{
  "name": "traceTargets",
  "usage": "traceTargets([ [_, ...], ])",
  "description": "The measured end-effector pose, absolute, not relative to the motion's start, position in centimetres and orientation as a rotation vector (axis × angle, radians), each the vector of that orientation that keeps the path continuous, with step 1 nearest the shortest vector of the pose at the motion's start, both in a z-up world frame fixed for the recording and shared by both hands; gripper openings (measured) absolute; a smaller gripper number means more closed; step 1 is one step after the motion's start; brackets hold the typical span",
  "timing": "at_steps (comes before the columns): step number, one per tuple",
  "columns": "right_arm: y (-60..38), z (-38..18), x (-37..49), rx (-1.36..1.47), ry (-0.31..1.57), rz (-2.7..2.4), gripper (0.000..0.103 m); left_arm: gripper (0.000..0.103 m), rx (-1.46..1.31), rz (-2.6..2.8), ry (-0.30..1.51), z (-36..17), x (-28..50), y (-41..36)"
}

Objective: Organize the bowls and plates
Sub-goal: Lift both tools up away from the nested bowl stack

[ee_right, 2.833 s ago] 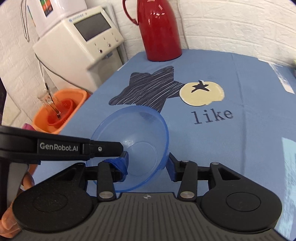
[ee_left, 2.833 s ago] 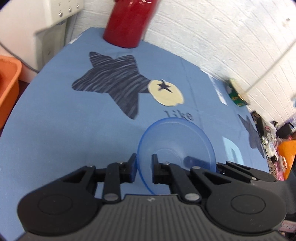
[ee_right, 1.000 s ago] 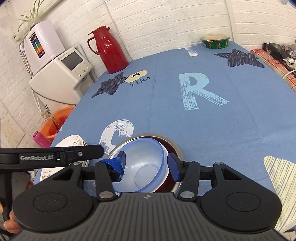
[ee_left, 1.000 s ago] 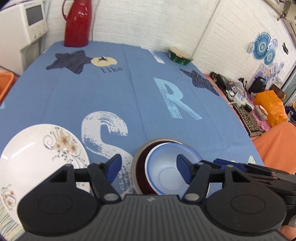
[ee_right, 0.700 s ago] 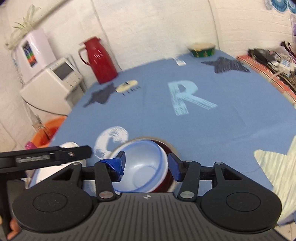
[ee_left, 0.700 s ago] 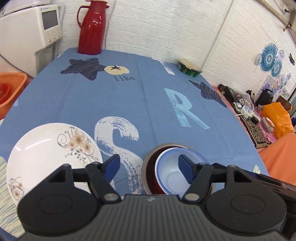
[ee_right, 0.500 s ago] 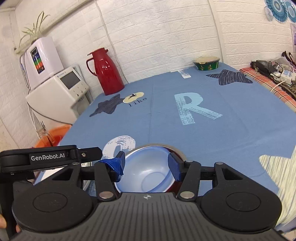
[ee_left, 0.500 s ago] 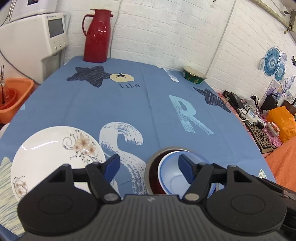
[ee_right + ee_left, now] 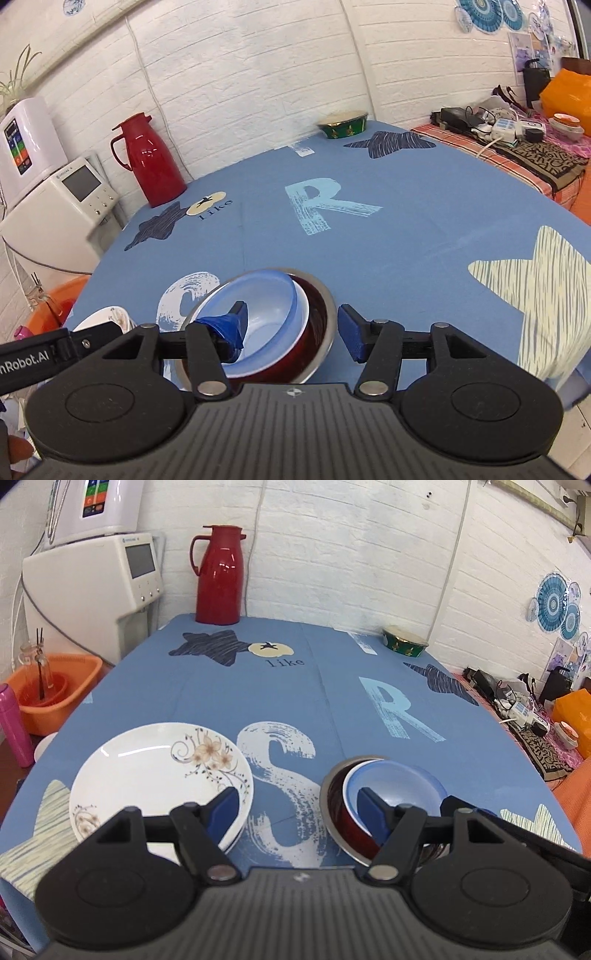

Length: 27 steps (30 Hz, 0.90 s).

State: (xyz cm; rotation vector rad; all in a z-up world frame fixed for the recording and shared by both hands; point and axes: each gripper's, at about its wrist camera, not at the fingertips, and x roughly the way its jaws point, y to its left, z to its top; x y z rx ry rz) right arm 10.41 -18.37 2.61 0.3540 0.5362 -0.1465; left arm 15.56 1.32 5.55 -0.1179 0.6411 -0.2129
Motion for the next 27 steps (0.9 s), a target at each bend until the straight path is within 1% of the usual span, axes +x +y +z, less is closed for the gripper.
traceTargets([
  [14, -15.6, 3.2, 5.4, 0.261, 0.484, -0.124, 0.042, 0.071, -0.107, -0.178, 0.610, 4.4, 9.5, 2.5],
  [22, -16.4, 3.2, 4.8, 0.258, 0.471, -0.141, 0.042, 0.072, -0.087, -0.184, 0.627, 4.2, 9.6, 2.1],
  [27, -17.3, 2.1, 5.7, 0.295, 0.511, -0.141, 0.043, 0.073, -0.084, -0.198, 0.672, 3.3, 10.8, 1.7],
])
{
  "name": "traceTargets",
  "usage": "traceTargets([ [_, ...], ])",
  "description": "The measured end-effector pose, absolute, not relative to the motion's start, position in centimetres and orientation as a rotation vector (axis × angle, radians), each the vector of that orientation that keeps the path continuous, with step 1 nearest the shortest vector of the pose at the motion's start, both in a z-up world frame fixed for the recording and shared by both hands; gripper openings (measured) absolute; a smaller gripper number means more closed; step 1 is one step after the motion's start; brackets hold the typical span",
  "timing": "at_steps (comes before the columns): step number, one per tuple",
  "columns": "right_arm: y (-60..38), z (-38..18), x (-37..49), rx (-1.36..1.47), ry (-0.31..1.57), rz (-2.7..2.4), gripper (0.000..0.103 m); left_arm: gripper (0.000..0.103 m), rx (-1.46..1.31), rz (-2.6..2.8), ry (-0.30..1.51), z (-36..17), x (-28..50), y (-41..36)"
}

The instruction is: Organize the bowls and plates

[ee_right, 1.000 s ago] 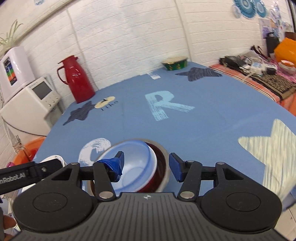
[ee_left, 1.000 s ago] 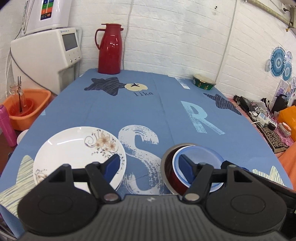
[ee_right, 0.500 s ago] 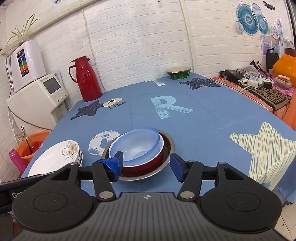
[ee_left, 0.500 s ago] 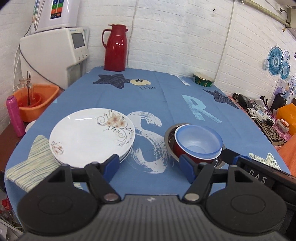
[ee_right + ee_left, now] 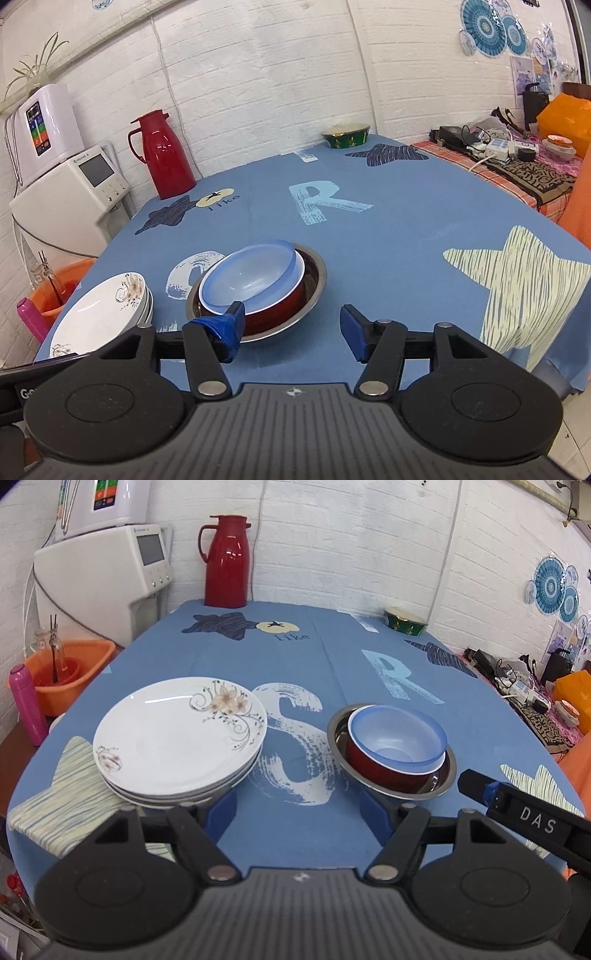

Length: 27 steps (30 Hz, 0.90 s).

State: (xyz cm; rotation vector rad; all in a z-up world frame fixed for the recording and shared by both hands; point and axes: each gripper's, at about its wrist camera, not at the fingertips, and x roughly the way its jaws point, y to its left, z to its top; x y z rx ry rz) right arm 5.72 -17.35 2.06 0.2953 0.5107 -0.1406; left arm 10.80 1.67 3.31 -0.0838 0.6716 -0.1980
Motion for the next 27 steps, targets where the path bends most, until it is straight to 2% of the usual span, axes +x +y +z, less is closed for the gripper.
traceTargets([
  [9, -21.6, 1.2, 8.0, 0.388, 0.633, -0.120, 0.043, 0.073, 0.007, -0.321, 0.792, 5.5, 17.9, 1.6],
  [16, -25.4, 0.5, 10.6, 0.535, 0.767, -0.084, 0.043, 0.073, 0.092, -0.525, 1.113, 5.1, 27.2, 0.8],
  [21, -25.7, 0.5, 11.3, 0.534, 0.770, -0.102, 0.043, 0.074, 0.128, -0.506, 1.145, 3.7, 29.4, -0.1],
  [27, -25.7, -0.4, 12.5, 0.536, 0.804, -0.117, 0.044, 0.075, 0.226, -0.454, 1.095, 3.7, 30.4, -0.6],
])
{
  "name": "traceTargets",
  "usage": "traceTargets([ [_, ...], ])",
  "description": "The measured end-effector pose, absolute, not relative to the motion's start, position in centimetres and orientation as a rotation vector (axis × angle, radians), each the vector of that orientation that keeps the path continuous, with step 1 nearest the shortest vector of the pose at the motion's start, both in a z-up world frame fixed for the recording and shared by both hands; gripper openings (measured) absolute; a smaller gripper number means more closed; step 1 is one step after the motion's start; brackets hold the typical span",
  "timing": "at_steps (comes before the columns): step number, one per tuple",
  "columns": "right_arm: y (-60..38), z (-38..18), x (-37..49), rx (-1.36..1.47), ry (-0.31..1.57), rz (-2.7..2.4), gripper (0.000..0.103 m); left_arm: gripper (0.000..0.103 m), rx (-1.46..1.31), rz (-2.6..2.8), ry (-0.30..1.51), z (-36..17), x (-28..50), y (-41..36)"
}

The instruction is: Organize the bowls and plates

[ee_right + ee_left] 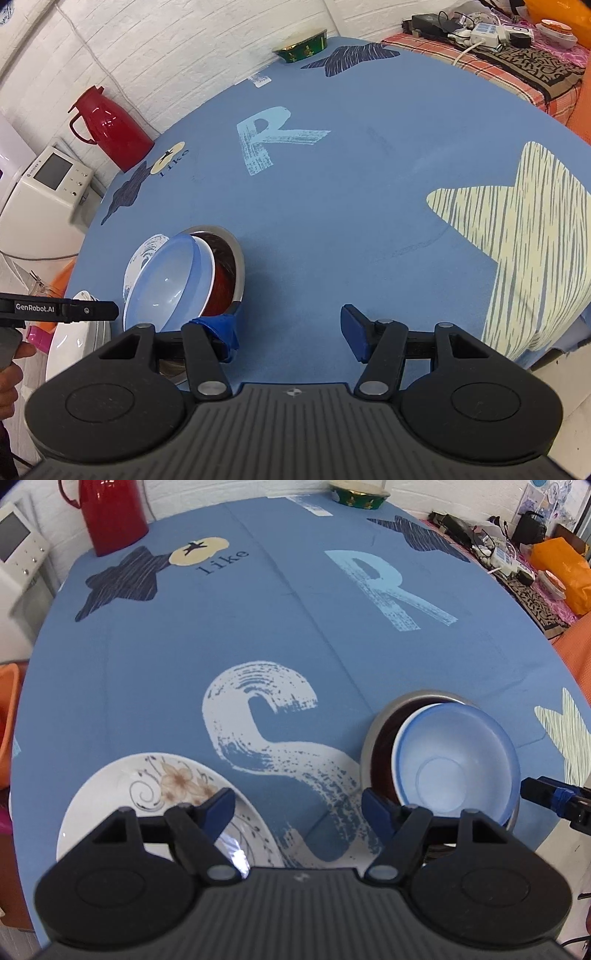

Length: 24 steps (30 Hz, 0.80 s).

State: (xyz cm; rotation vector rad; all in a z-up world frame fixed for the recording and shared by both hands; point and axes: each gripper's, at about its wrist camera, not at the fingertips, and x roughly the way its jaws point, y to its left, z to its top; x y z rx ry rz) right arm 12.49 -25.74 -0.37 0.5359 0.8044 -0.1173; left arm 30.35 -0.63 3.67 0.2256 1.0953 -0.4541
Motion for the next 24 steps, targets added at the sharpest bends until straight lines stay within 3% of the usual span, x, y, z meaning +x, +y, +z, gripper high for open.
traceTargets([
  [6, -26.2, -0.5, 12.9, 0.545, 0.808, -0.126, 0.044, 0.075, 0.255, -0.519, 1.028, 5.3, 31.0, -1.0],
  [15, -25.8, -0.3, 12.9, 0.532, 0.821, -0.146, 0.044, 0.077, 0.354, -0.628, 1.180, 2.0, 33.0, -4.2],
  [20, -24.8, -0.3, 13.8, 0.443, 0.844, -0.163, 0.044, 0.080, 0.316, -0.668, 1.192, 1.1, 33.6, -3.7],
  [24, -24.4, -0.5, 15.2, 0.398, 0.873, -0.187, 0.044, 0.089, 0.290, -0.678, 1.181, 0.7, 33.9, -3.3],
])
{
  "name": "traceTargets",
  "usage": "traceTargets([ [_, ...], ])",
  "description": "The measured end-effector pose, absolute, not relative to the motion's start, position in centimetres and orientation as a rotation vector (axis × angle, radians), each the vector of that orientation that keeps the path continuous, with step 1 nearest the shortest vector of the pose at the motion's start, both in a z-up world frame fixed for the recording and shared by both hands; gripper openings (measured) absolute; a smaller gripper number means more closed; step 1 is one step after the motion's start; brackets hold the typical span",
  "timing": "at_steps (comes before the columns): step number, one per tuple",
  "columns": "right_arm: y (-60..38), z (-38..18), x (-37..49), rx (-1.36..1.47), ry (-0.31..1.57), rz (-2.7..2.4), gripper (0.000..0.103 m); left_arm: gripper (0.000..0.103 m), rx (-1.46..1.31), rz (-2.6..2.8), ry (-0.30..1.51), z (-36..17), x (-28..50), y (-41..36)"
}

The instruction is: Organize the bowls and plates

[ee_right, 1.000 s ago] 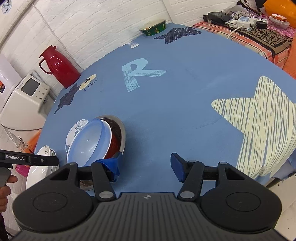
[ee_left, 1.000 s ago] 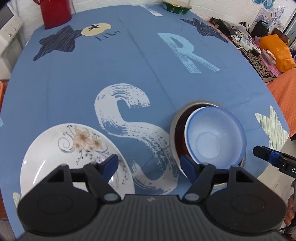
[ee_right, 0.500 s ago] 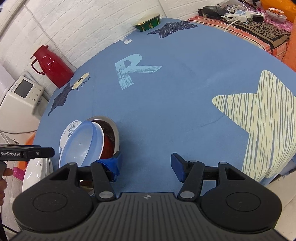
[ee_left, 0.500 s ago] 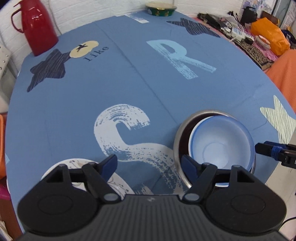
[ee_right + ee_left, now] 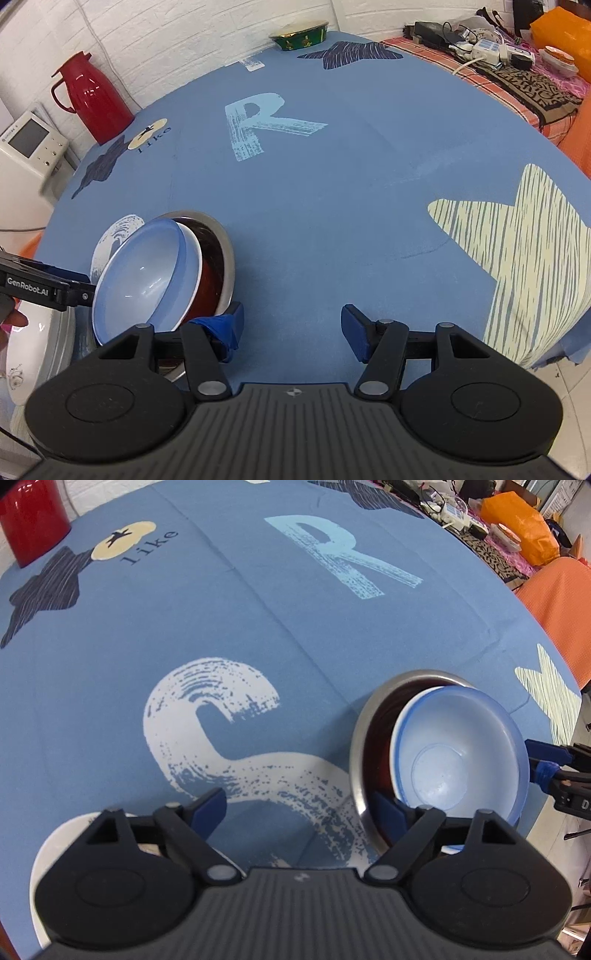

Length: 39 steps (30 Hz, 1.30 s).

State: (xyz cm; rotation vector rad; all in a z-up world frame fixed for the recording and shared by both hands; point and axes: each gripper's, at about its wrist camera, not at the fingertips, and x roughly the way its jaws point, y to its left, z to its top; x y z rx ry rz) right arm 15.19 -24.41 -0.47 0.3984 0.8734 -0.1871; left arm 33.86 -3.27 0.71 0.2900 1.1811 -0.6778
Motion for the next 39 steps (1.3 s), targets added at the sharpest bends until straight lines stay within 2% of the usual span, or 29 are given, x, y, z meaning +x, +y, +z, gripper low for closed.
traceTargets([
  [5, -24.3, -0.4, 16.5, 0.336, 0.885, -0.232, 0.044, 0.098, 0.307, -0.675, 1.157, 0.4, 34.1, -3.2],
  [9, -23.4, -1.0, 17.4, 0.203, 0.913, -0.272, 0.045, 0.098, 0.295, -0.682, 1.161, 0.3, 34.3, -3.1],
  [17, -24.2, -1.1, 18.4, 0.166, 0.902, -0.318, 0.046, 0.099, 0.282, -0.696, 1.131, 0.2, 34.1, -2.7],
  [18, -24.7, -1.4, 18.2, 0.204, 0.891, -0.302, 0.050, 0.098, 0.287, -0.700, 1.128, 0.2, 34.0, -2.7],
  [23, -24.5, -2.1, 16.4, 0.180, 0.797, -0.256, 0.051, 0.099, 0.291, -0.712, 1.109, 0.2, 33.9, -2.6],
  [34, -21.7, -0.7, 17.7, -0.011, 1.024, -0.151, 0.049, 0.099, 0.299, -0.724, 1.109, 0.1, 33.8, -2.7],
  [39, -22.4, 1.4, 16.4, 0.033, 0.945, -0.159, 0.049, 0.099, 0.295, -0.737, 1.101, 0.0, 33.7, -2.5],
])
